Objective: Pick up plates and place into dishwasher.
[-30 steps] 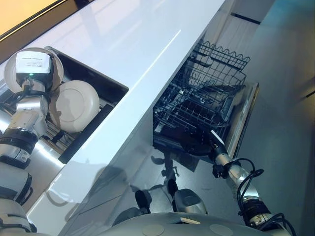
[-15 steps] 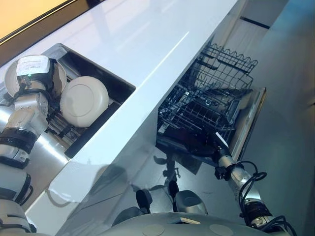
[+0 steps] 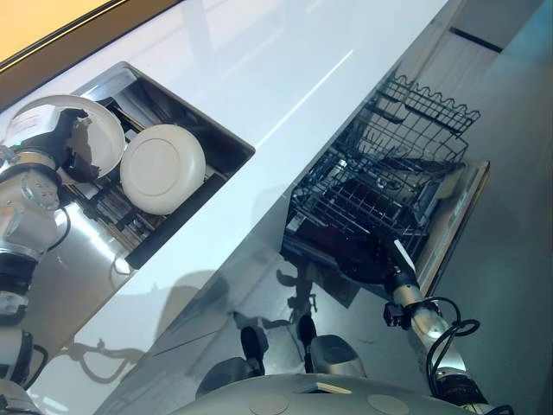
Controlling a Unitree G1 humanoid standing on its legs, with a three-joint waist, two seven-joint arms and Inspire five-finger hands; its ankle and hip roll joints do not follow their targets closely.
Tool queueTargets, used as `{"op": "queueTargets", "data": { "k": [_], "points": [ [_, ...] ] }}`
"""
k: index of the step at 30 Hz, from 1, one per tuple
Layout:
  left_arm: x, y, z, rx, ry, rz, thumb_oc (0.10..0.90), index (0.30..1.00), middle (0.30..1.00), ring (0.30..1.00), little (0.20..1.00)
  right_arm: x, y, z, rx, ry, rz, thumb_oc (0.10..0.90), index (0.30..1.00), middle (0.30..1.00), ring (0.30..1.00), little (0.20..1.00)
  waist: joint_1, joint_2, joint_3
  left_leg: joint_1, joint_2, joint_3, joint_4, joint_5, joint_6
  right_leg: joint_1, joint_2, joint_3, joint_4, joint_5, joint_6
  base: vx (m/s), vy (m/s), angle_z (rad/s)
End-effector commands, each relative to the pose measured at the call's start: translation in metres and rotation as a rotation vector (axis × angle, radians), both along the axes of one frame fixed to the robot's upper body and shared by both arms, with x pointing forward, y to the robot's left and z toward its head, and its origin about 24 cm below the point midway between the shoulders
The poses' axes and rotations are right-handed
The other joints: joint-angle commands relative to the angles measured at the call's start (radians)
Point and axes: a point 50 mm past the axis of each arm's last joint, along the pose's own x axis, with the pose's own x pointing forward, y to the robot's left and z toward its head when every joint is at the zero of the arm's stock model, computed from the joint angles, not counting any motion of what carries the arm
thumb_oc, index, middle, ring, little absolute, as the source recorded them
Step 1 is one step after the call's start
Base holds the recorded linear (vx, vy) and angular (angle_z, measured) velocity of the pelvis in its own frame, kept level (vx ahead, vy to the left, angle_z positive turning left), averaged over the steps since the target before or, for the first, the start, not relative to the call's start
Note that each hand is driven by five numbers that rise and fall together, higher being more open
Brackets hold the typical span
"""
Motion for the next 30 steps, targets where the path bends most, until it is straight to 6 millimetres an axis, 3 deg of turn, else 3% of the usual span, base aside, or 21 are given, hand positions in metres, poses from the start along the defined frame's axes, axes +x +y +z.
{"op": "queueTargets", "data": {
  "k": [1,7,14,21,26,30],
  "points": [
    [-0.021,0.027,0.051,0.085,-0.149,0.087,0.800,0.900,0.900,0.900,0.900,-0.099,-0.053,-0.040,-0.192,0.362,-0.213,0.800,0.900,0.900,0.900,0.900,-0.016,0.053,-0.055,-0.009,-0.065,0.010,0.053,-0.132,0.013,-0.084,0.044,0.033,0.095,-0.044,0.097,-0.06,0.060,0.02],
    [-0.024,0.031,0.042,0.063,-0.125,0.086,0.800,0.900,0.900,0.900,0.900,-0.102,-0.054,-0.039,-0.229,0.358,-0.195,0.800,0.900,0.900,0.900,0.900,-0.025,0.057,-0.060,-0.010,-0.068,0.018,0.044,-0.132,0.019,-0.102,0.038,0.045,0.119,-0.048,0.108,-0.06,0.066,-0.02],
    [-0.015,0.027,0.039,0.043,-0.111,0.054,0.800,0.900,0.900,0.900,0.900,-0.125,-0.050,-0.061,-0.255,0.523,-0.116,0.800,0.900,0.900,0.900,0.900,-0.027,0.059,-0.056,-0.009,-0.073,0.026,0.043,-0.133,0.027,-0.117,0.025,0.055,0.147,-0.041,0.118,-0.05,0.047,0.00],
    [-0.004,0.019,0.045,0.046,-0.108,0.017,0.800,0.900,0.900,0.900,0.900,-0.135,-0.053,-0.071,-0.236,0.623,-0.079,0.800,0.900,0.900,0.900,0.900,-0.026,0.067,-0.056,-0.006,-0.079,0.022,0.033,-0.132,0.029,-0.122,0.017,0.068,0.149,-0.024,0.128,-0.03,0.028,0.00],
    [0.004,0.012,0.048,0.078,-0.083,-0.014,0.800,0.900,0.900,0.900,0.900,-0.161,-0.047,-0.087,-0.161,0.817,-0.003,0.800,0.900,0.900,0.900,0.900,-0.023,0.069,-0.058,0.000,-0.081,0.007,0.023,-0.129,0.029,-0.125,0.013,0.087,0.154,-0.014,0.133,-0.01,0.006,0.00],
    [0.015,0.002,0.061,0.114,-0.107,-0.049,0.800,0.900,0.900,0.900,0.900,-0.202,-0.047,-0.100,-0.068,1.110,-0.015,0.800,0.900,0.900,0.900,0.900,-0.024,0.072,-0.066,0.006,-0.082,-0.007,0.017,-0.129,0.032,-0.125,0.017,0.105,0.162,-0.010,0.132,-0.02,0.000,0.11]
  ]
}}
